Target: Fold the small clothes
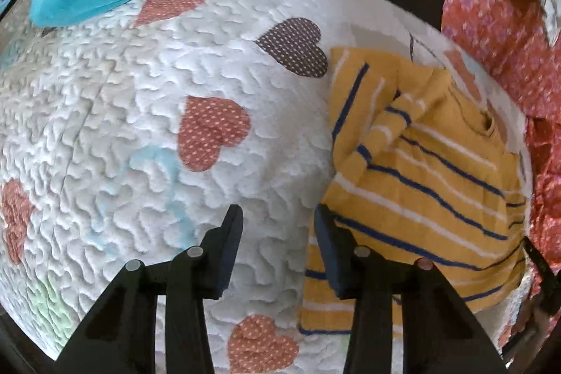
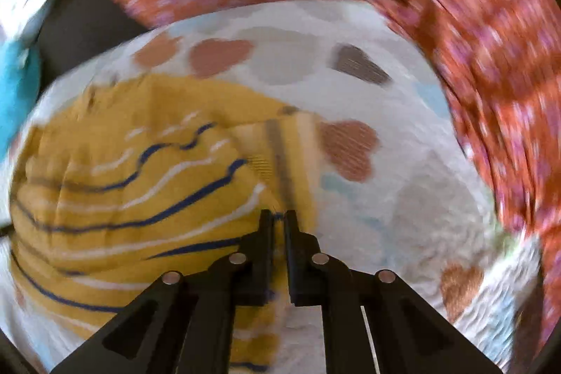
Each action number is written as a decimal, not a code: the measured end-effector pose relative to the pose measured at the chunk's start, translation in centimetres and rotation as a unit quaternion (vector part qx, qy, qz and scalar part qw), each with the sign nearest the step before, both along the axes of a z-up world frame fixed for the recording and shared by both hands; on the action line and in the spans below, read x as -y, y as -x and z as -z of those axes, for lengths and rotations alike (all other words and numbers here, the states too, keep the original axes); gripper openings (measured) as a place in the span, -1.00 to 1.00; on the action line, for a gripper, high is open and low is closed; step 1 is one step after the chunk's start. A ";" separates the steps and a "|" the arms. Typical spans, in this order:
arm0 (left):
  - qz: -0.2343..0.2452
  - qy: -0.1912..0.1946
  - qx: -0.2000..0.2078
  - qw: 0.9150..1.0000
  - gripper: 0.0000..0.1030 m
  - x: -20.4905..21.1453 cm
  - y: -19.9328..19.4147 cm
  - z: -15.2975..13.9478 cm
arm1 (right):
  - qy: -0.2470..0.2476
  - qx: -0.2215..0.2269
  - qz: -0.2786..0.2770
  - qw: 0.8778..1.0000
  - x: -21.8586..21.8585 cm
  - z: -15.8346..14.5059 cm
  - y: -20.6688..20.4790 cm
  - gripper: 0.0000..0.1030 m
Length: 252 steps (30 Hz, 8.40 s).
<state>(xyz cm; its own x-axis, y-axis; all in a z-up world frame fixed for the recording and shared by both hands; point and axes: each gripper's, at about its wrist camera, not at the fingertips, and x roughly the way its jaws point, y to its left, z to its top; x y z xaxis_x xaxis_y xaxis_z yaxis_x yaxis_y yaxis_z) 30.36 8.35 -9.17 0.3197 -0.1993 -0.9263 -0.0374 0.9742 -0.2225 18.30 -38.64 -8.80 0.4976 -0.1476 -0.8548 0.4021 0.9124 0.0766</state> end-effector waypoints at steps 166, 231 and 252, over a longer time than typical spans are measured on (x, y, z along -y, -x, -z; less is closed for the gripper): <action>-0.023 0.228 -0.062 0.971 0.34 -2.5 14.7 4.4 | 0.126 -0.179 -0.291 0.931 -39.2 4.2 -11.8 0.57; 0.143 -0.109 0.232 0.956 0.53 17.4 31.2 -13.6 | -0.061 0.113 0.064 0.990 -4.8 -1.7 25.1 0.26; 0.183 -0.108 0.188 0.959 0.64 20.3 32.5 -10.7 | 0.015 0.100 0.059 0.993 -6.2 -0.3 26.9 0.34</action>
